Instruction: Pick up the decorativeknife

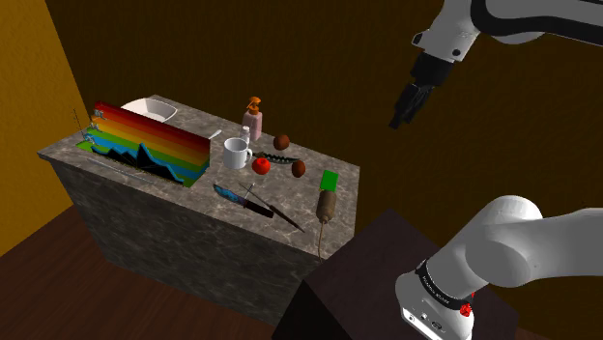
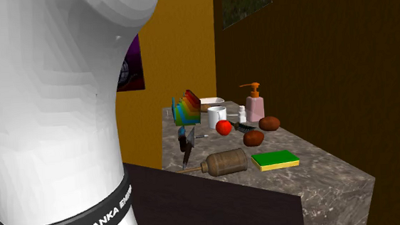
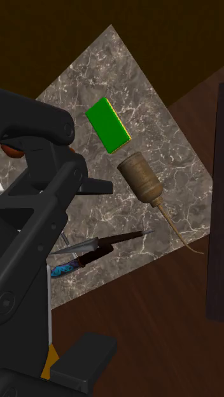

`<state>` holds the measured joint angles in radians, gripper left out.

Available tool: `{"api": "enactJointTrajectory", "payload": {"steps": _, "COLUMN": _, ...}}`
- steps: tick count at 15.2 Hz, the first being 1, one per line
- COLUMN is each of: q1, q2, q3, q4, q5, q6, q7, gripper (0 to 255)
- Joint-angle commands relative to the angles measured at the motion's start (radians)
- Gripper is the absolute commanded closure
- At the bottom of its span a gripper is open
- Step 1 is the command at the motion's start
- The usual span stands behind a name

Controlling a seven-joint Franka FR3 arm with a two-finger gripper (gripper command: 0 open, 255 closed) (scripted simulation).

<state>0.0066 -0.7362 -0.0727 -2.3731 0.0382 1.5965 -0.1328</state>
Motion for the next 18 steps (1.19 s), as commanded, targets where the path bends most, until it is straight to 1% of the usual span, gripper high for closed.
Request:
{"api": "enactJointTrajectory", "payload": {"steps": 1, "q1": 0.000, "q2": 0.000, "q3": 0.000, "q4": 0.000, "q5": 0.000, "q6": 0.000, "q7": 0.000, "gripper": 0}}
{"api": "enactJointTrajectory", "payload": {"steps": 6, "q1": 0.030, "q2": 0.091, "q3": 0.042, "q4": -0.073, "q5": 0.010, "q6": 0.183, "q7": 0.007, "gripper": 0}}
{"api": "enactJointTrajectory", "payload": {"steps": 10, "q1": 0.052, "q2": 0.190, "q3": 0.075, "q4": -0.106, "q5": 0.013, "q6": 0.329, "q7": 0.014, "gripper": 0}}
{"api": "enactJointTrajectory", "payload": {"steps": 14, "q1": 0.072, "q2": 0.310, "q3": 0.108, "q4": -0.117, "q5": 0.010, "q6": 0.472, "q7": 0.024, "gripper": 0}}
{"api": "enactJointTrajectory", "payload": {"steps": 18, "q1": 0.087, "q2": 0.446, "q3": 0.141, "q4": -0.103, "q5": -0.004, "q6": 0.608, "q7": 0.041, "gripper": 0}}
